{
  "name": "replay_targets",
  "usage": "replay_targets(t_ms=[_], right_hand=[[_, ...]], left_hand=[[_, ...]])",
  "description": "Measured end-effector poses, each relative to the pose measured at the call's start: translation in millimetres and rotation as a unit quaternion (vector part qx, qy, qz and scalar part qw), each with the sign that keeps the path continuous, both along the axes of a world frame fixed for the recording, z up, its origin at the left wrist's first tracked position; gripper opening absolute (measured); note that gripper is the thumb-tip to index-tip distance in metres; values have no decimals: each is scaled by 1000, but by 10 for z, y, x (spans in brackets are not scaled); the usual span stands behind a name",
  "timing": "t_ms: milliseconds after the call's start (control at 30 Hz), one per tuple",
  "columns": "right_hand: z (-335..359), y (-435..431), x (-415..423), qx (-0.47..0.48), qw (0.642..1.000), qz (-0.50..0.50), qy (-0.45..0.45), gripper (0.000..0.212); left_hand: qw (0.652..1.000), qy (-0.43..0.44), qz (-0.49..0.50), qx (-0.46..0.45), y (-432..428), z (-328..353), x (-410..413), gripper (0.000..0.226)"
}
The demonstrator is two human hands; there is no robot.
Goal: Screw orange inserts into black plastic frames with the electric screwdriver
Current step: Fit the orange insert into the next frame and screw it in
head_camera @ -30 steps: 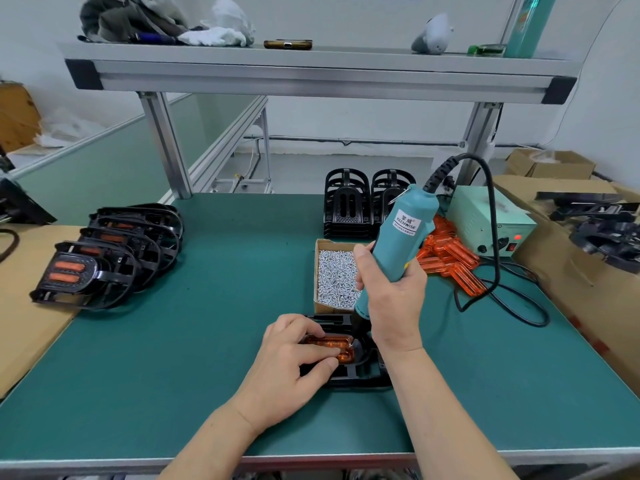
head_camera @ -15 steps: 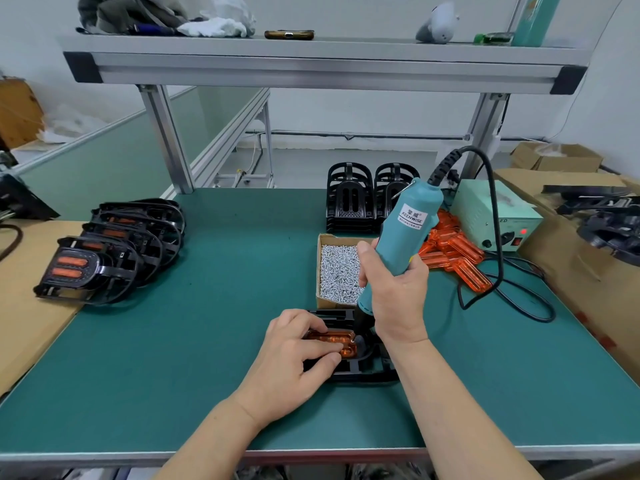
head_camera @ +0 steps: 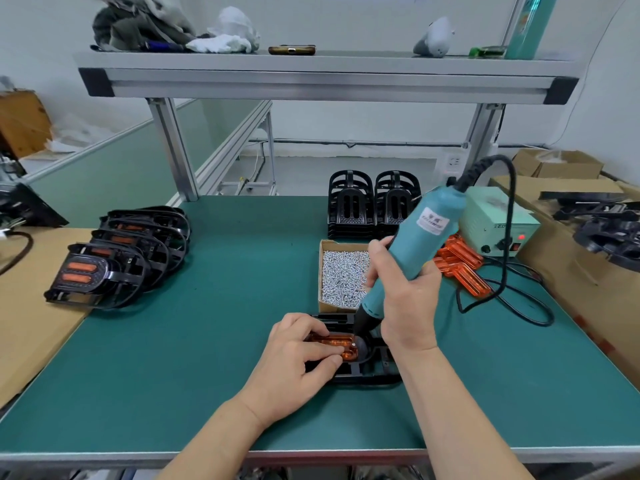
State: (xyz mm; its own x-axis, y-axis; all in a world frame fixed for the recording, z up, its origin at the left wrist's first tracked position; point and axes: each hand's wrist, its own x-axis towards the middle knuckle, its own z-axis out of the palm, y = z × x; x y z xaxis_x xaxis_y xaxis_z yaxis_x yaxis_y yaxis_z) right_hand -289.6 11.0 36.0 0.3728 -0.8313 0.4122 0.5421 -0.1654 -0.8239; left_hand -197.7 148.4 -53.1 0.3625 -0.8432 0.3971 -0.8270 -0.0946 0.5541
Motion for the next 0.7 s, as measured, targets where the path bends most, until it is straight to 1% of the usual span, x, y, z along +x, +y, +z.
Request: replay_targets(t_ms=[100,200,267,367,433,533,700], right_hand=[[71,-117,-46,23,999,-7,-27,11],[33,-258,-85,116,991,-35,-48,12],[-44,-355,-101,189,978,-61,-57,17],[-184,-478,-123,294,950,-77,-77,16],[-280,-538,-141,337,934,-76,-87,18],[-387,-582,-170,360,926,-67,-92,16],[-462,-592,-222,356,931,-31,-80,17]], left_hand=[[1000,-1,1,-1,2,-10,1,20],[1000,1,-2,-3,13,-13,-1,19],[1000,8,-7,-5,15,-14,-5,19],[1000,10,-12,-12,17,-17,-8,23],[1000,5,-15,-16,20,-27,-8,24],[1000,4,-11,-19,22,-35,-10,24],[1000,12,-10,-21,12,-31,-11,26]])
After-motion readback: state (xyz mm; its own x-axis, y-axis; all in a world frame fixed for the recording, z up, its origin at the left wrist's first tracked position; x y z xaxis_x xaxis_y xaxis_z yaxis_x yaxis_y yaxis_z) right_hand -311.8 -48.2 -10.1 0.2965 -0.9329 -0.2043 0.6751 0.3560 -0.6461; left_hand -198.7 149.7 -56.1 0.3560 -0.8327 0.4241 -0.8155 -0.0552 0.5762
